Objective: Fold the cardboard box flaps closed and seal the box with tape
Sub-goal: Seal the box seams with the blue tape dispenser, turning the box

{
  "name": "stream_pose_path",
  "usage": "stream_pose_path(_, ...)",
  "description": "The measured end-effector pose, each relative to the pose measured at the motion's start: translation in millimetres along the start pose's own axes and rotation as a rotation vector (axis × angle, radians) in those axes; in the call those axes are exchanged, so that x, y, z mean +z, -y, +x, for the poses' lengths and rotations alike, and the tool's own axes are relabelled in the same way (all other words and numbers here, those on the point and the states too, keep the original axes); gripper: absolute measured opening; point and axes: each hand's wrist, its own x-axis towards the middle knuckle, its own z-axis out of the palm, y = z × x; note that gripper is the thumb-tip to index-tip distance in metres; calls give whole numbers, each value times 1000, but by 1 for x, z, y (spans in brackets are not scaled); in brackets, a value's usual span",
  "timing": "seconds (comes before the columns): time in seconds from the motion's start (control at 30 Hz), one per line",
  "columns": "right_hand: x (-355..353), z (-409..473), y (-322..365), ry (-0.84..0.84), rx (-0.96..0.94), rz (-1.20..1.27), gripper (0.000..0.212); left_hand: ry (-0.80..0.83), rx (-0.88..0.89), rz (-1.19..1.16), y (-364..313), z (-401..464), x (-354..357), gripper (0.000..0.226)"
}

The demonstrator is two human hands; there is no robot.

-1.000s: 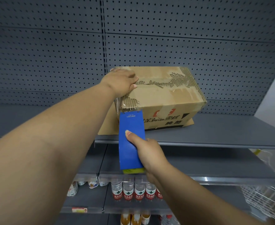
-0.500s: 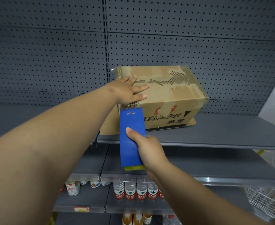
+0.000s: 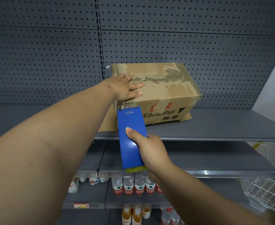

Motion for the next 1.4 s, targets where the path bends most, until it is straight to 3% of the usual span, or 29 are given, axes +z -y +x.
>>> stream_pose_path(0.4,-1,-12,5,-48,18,-69,28,4,-22,3,-3,-3,1,58)
stream_pose_path(0.57,8,-7,11,-155,-64,-186,58,8,-34,-27,2,2,2,58)
stream_pose_path(0.8,9,7,29,-154,-158,-361,41,16,-36,-39,3,7,1,58)
stream_pose_path(0.9,12,13,39,-158,-160,-490,43,22,-35,-46,4,9,0,58)
stream_pose_path(1.13,20,18,59,8,-76,-711,89,27,-30,-64,7,13,0,57)
stream_pose_path(1.4,28,26,72,-25,-73,-829,71,17,-26,-57,10,18,3,57)
